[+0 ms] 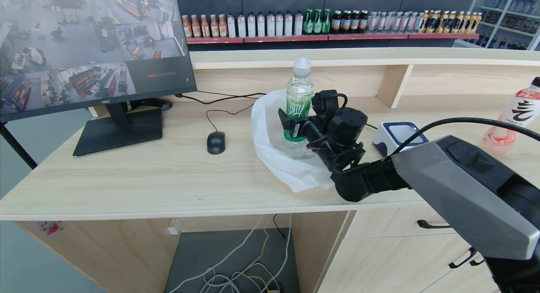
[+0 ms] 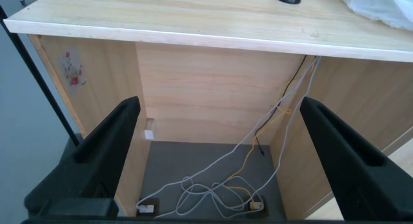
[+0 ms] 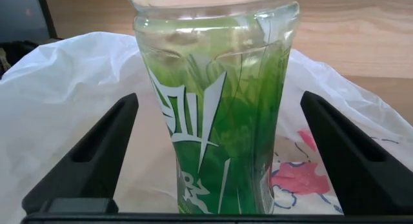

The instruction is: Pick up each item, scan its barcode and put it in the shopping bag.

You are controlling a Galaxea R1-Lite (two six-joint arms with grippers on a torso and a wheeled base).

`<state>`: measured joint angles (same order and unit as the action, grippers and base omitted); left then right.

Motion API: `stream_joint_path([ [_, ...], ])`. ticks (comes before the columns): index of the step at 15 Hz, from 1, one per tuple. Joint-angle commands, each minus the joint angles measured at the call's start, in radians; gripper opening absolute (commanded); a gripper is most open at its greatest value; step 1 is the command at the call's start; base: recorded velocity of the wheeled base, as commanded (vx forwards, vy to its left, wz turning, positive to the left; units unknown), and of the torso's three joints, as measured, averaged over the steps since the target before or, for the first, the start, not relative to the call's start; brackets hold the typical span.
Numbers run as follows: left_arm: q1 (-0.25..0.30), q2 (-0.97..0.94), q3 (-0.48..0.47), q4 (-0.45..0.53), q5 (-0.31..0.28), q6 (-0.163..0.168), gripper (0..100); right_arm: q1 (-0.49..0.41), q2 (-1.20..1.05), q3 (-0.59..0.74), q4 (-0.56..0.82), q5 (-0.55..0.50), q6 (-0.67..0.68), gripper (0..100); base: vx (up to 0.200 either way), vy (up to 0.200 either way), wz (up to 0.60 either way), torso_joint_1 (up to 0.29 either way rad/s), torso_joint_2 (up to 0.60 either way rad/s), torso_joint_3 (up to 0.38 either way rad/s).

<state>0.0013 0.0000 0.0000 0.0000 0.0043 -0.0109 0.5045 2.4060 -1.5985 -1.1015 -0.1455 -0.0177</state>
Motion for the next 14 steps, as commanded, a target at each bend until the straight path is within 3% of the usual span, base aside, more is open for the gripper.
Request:
stream_joint_path([
  [1, 0.0, 0.0, 0.0, 0.0, 0.0, 0.0, 100, 0.0, -0.01, -0.009, 0.0, -0.002, -0.002, 100, 0.0, 0.0, 0.0, 0.0, 0.0, 0.0],
  [9, 0.0, 0.0, 0.0, 0.0, 0.0, 0.0, 100, 0.028, -0.176, 0.141, 0.002, -0.019, -0.007, 100, 0.0, 0.0, 0.0, 0.0, 0.0, 0.0],
  [14, 0.0, 0.0, 0.0, 0.0, 0.0, 0.0, 100, 0.066, -0.373, 0.503, -0.14, -0.068, -0.008, 100, 0.0, 0.0, 0.0, 0.0, 0.0, 0.0],
])
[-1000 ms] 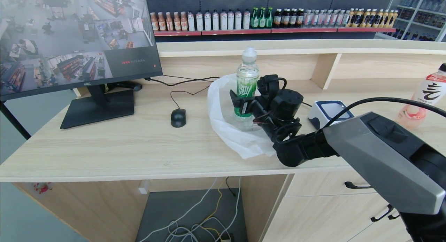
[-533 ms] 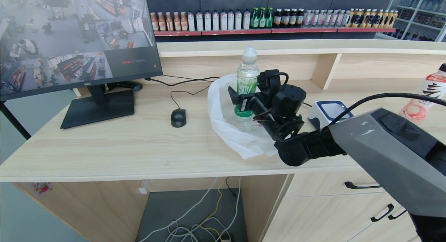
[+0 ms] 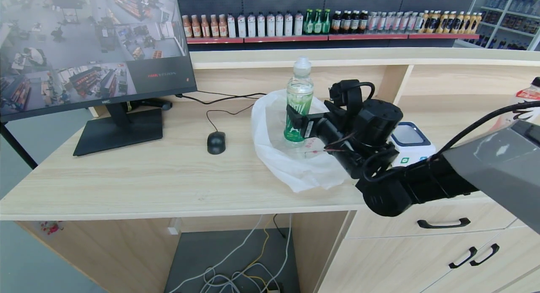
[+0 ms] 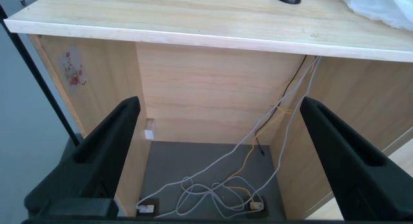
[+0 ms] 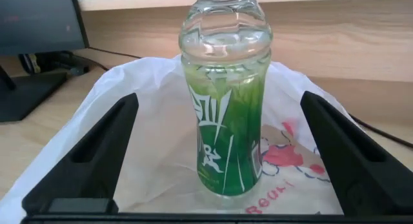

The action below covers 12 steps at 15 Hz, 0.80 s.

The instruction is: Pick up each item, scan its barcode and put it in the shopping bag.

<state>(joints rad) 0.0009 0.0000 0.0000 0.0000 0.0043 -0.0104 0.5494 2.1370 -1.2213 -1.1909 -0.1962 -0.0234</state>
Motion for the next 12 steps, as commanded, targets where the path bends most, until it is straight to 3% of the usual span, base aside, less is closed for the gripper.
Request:
stream_joint_path([
  [1, 0.001, 0.0, 0.0, 0.0, 0.0, 0.0, 100, 0.046, -0.141, 0.207, -0.095, -0.049, 0.002, 100, 0.0, 0.0, 0.0, 0.0, 0.0, 0.0],
  [7, 0.001, 0.0, 0.0, 0.0, 0.0, 0.0, 100, 0.141, -0.293, 0.605, -0.378, -0.071, -0.01, 100, 0.0, 0.0, 0.0, 0.0, 0.0, 0.0],
  [12, 0.001, 0.0, 0.0, 0.0, 0.0, 0.0, 100, 0.162, -0.439, 0.839, -0.38, -0.071, -0.009, 100, 0.0, 0.0, 0.0, 0.0, 0.0, 0.0],
])
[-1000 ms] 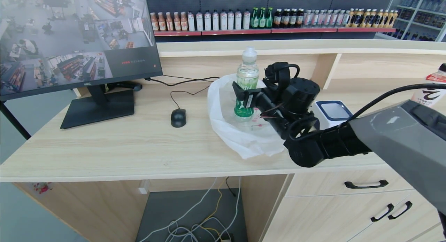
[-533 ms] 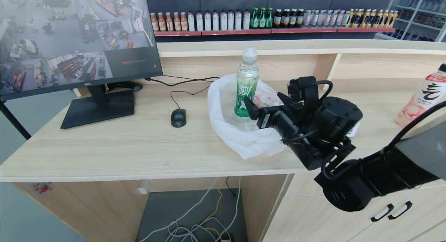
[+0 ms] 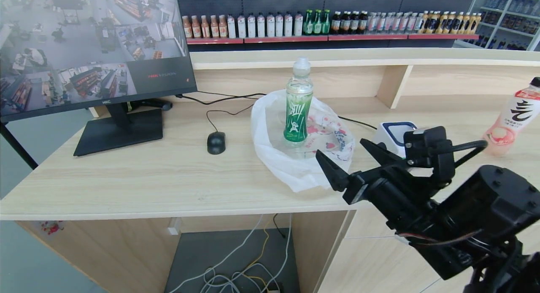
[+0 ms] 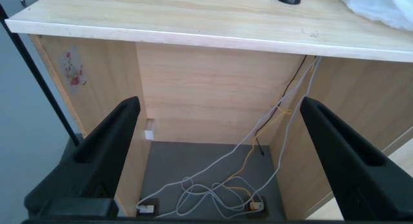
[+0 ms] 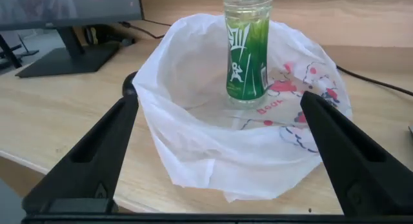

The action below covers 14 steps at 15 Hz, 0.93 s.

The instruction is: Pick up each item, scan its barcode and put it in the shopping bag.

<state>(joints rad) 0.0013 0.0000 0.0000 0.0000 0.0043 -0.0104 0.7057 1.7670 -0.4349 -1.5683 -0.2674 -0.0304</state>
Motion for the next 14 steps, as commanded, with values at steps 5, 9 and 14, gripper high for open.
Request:
stream_joint_path([
  [5, 0.0, 0.0, 0.0, 0.0, 0.0, 0.0, 100, 0.066, -0.13, 0.11, -0.003, 0.001, -0.008, 100, 0.0, 0.0, 0.0, 0.0, 0.0, 0.0],
  [9, 0.0, 0.0, 0.0, 0.0, 0.0, -0.003, 100, 0.066, -0.167, 0.108, -0.003, 0.005, 0.001, 100, 0.0, 0.0, 0.0, 0.0, 0.0, 0.0],
  [14, 0.0, 0.0, 0.0, 0.0, 0.0, 0.0, 100, 0.054, -0.192, 0.114, -0.003, 0.005, 0.001, 100, 0.0, 0.0, 0.0, 0.0, 0.0, 0.0],
])
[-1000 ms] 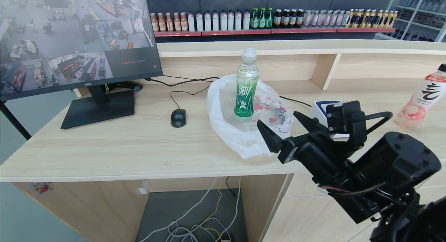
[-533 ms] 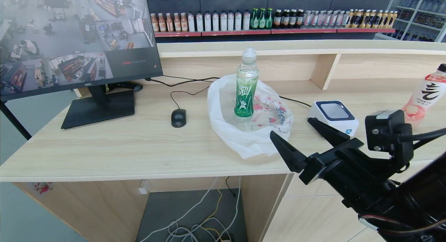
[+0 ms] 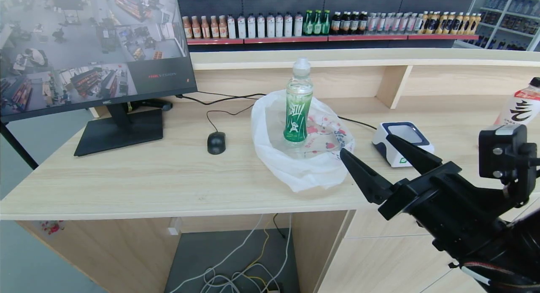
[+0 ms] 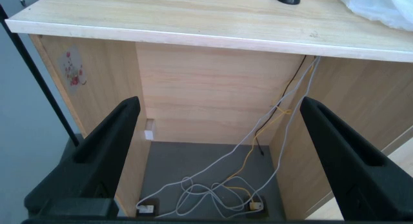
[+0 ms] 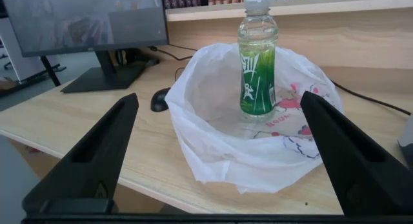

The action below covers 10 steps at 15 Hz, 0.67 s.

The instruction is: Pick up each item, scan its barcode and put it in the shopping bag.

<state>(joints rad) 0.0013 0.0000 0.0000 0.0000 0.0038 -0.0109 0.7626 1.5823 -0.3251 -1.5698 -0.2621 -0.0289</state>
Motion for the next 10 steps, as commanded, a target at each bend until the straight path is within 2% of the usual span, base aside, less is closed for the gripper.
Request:
stream_joint_path([
  [1, 0.0, 0.0, 0.0, 0.0, 0.001, 0.0, 100, -0.017, -0.012, 0.005, -0.001, 0.0, 0.001, 100, 0.0, 0.0, 0.0, 0.0, 0.0, 0.0],
  [5, 0.0, 0.0, 0.0, 0.0, 0.001, -0.001, 100, -0.031, -0.002, -0.014, -0.001, 0.0, 0.011, 100, 0.0, 0.0, 0.0, 0.0, 0.0, 0.0],
  [10, 0.0, 0.0, 0.0, 0.0, 0.001, -0.004, 100, -0.054, -0.01, -0.009, -0.001, 0.0, 0.009, 100, 0.0, -0.2, 0.0, 0.006, 0.0, 0.002],
])
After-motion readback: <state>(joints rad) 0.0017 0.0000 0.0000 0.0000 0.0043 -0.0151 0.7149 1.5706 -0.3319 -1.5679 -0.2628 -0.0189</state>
